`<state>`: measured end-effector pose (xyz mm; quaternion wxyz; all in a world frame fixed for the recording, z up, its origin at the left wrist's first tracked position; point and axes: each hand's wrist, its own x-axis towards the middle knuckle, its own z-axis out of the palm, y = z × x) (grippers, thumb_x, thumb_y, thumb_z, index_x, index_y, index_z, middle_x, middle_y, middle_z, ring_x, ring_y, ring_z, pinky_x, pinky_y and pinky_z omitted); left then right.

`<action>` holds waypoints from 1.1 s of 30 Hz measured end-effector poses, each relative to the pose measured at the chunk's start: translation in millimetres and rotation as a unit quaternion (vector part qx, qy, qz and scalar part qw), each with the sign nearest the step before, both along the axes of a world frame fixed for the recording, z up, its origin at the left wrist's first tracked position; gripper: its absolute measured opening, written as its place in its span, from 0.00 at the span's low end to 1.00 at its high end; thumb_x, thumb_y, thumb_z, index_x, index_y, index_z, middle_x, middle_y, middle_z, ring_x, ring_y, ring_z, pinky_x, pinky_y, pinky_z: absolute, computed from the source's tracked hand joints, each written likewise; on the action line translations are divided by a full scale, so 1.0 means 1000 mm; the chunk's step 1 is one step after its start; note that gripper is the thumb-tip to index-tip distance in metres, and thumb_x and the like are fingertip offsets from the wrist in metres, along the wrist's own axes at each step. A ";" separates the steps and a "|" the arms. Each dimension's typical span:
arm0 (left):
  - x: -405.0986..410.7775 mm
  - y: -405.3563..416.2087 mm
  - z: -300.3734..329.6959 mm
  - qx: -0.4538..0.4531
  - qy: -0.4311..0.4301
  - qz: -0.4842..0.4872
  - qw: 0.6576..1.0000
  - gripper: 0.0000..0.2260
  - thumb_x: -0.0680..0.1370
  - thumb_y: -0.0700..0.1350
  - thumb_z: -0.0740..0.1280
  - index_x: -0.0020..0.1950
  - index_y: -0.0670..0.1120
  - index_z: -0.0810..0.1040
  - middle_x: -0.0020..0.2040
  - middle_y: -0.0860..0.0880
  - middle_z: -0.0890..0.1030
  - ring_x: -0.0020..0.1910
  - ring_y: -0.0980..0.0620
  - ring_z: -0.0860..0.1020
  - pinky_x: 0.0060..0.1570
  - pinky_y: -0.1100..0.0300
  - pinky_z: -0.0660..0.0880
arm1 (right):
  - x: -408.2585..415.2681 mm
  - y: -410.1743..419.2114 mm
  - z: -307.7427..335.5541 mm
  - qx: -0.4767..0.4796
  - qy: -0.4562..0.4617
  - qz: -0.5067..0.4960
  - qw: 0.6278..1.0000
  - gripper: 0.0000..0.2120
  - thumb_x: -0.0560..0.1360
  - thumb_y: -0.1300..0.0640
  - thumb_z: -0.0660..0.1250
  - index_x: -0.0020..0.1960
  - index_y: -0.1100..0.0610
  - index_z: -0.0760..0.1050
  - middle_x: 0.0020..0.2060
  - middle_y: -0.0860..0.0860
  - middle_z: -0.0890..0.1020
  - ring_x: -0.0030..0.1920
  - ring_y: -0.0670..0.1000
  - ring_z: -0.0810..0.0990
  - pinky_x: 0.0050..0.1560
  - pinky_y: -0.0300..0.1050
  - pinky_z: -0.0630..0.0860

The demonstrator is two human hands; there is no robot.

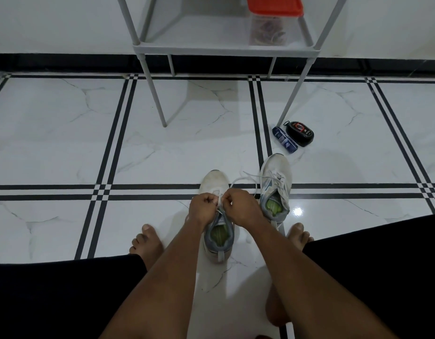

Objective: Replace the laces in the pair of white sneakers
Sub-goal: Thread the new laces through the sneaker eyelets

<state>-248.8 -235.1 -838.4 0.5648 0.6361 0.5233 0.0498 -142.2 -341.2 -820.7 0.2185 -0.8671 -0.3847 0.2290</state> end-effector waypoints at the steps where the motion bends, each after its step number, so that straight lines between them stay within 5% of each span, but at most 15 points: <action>1: 0.001 -0.002 0.000 0.006 0.000 0.015 1.000 0.09 0.78 0.39 0.71 0.40 0.51 0.83 0.41 0.53 0.85 0.43 0.51 0.81 0.56 0.49 0.80 | 0.000 0.002 0.001 -0.015 -0.013 0.021 1.000 0.09 0.81 0.50 0.62 0.49 0.53 0.79 0.46 0.50 0.83 0.48 0.54 0.82 0.47 0.51 0.78; 3: 0.003 -0.008 0.005 0.045 0.008 0.046 0.998 0.03 0.78 0.42 0.72 0.46 0.49 0.81 0.46 0.51 0.84 0.48 0.48 0.82 0.54 0.53 0.79 | -0.002 0.006 0.002 -0.032 -0.033 0.045 0.998 0.11 0.81 0.49 0.60 0.49 0.55 0.76 0.46 0.52 0.81 0.46 0.55 0.80 0.44 0.50 0.75; 6: -0.011 -0.023 0.010 0.127 0.053 0.068 0.988 0.13 0.79 0.56 0.72 0.50 0.49 0.74 0.49 0.50 0.80 0.46 0.47 0.79 0.47 0.52 0.77 | -0.002 0.007 0.008 -0.036 -0.019 0.031 0.999 0.14 0.80 0.48 0.58 0.45 0.57 0.74 0.43 0.53 0.80 0.42 0.55 0.79 0.41 0.49 0.73; 10: -0.039 -0.035 -0.004 0.211 0.108 0.044 0.971 0.14 0.81 0.57 0.69 0.46 0.46 0.77 0.49 0.47 0.77 0.45 0.43 0.78 0.44 0.53 0.73 | 0.011 0.012 0.033 0.011 0.215 -0.067 0.974 0.18 0.81 0.55 0.60 0.36 0.62 0.75 0.32 0.57 0.82 0.33 0.58 0.84 0.39 0.58 0.84; 13: -0.042 -0.029 -0.005 0.195 0.094 0.045 0.975 0.10 0.81 0.52 0.71 0.46 0.48 0.78 0.51 0.47 0.78 0.47 0.44 0.78 0.48 0.52 0.76 | 0.023 0.025 0.062 0.066 0.439 -0.197 0.874 0.11 0.83 0.59 0.60 0.47 0.63 0.77 0.39 0.56 0.82 0.33 0.51 0.81 0.34 0.47 0.78; 15: -0.041 -0.028 -0.003 0.182 0.086 0.042 0.979 0.09 0.80 0.53 0.72 0.48 0.49 0.77 0.50 0.49 0.78 0.48 0.46 0.77 0.49 0.53 0.76 | 0.039 0.023 0.084 0.170 0.606 -0.196 0.752 0.08 0.82 0.60 0.61 0.48 0.61 0.77 0.41 0.53 0.80 0.35 0.48 0.77 0.36 0.41 0.73; 17: -0.041 -0.027 -0.002 0.172 0.075 0.044 0.981 0.10 0.80 0.53 0.73 0.48 0.49 0.77 0.49 0.49 0.79 0.47 0.47 0.77 0.48 0.53 0.75 | 0.060 0.017 0.105 0.294 0.740 -0.177 0.578 0.05 0.83 0.59 0.63 0.51 0.59 0.77 0.45 0.51 0.80 0.37 0.44 0.76 0.38 0.37 0.72; 18: -0.041 -0.026 -0.001 0.166 0.075 0.043 0.982 0.10 0.79 0.53 0.73 0.48 0.49 0.76 0.49 0.49 0.79 0.47 0.47 0.77 0.49 0.53 0.75 | 0.067 0.014 0.112 0.333 0.757 -0.196 0.528 0.04 0.84 0.59 0.63 0.54 0.58 0.77 0.48 0.50 0.80 0.38 0.42 0.76 0.38 0.36 0.73; 19: -0.040 -0.024 0.000 0.162 0.076 0.042 0.983 0.11 0.79 0.53 0.73 0.48 0.49 0.76 0.48 0.50 0.79 0.47 0.47 0.77 0.49 0.52 0.75 | 0.071 0.014 0.115 0.348 0.742 -0.232 0.524 0.04 0.84 0.59 0.65 0.57 0.59 0.77 0.49 0.51 0.81 0.38 0.42 0.78 0.37 0.35 0.75; 20: -0.041 -0.023 0.000 0.160 0.076 0.042 0.983 0.11 0.79 0.53 0.74 0.47 0.49 0.76 0.47 0.50 0.79 0.46 0.47 0.77 0.48 0.53 0.74 | 0.071 0.014 0.109 0.330 0.698 -0.285 0.568 0.08 0.84 0.58 0.66 0.60 0.62 0.77 0.50 0.53 0.83 0.39 0.44 0.80 0.36 0.36 0.78; 22: -0.041 -0.021 0.001 0.154 0.075 0.040 0.984 0.11 0.78 0.53 0.74 0.47 0.49 0.76 0.47 0.51 0.78 0.46 0.48 0.77 0.47 0.55 0.71 | 0.059 0.013 0.089 0.185 0.537 -0.350 0.745 0.16 0.83 0.53 0.71 0.61 0.65 0.78 0.52 0.57 0.85 0.40 0.50 0.84 0.38 0.42 0.84; 24: -0.039 -0.021 0.003 0.138 0.078 0.054 0.986 0.12 0.77 0.53 0.75 0.48 0.49 0.76 0.47 0.51 0.78 0.46 0.48 0.77 0.47 0.57 0.70 | 0.034 0.011 0.057 0.021 0.378 -0.330 0.864 0.20 0.78 0.46 0.76 0.55 0.64 0.81 0.49 0.60 0.88 0.39 0.55 0.87 0.39 0.49 0.85; 28: -0.035 -0.016 0.004 0.121 0.077 0.062 0.988 0.12 0.76 0.51 0.77 0.46 0.48 0.76 0.47 0.50 0.80 0.46 0.48 0.78 0.47 0.57 0.69 | -0.006 0.006 0.021 -0.039 0.240 -0.212 0.946 0.26 0.72 0.37 0.77 0.33 0.60 0.80 0.30 0.55 0.84 0.34 0.55 0.85 0.40 0.50 0.82; 31: -0.035 -0.014 0.004 0.123 0.078 0.051 0.988 0.12 0.75 0.50 0.78 0.45 0.47 0.77 0.45 0.51 0.81 0.45 0.48 0.78 0.45 0.58 0.69 | -0.012 0.005 0.015 0.000 0.149 -0.157 0.976 0.16 0.76 0.47 0.75 0.36 0.58 0.84 0.32 0.50 0.84 0.37 0.49 0.83 0.39 0.45 0.75; 33: -0.033 -0.012 0.007 0.122 0.093 0.050 0.987 0.12 0.74 0.50 0.78 0.44 0.47 0.77 0.44 0.51 0.81 0.45 0.48 0.79 0.45 0.58 0.68 | -0.008 0.008 0.023 0.016 0.168 -0.145 0.975 0.11 0.76 0.55 0.73 0.37 0.59 0.83 0.32 0.47 0.82 0.35 0.48 0.79 0.39 0.41 0.71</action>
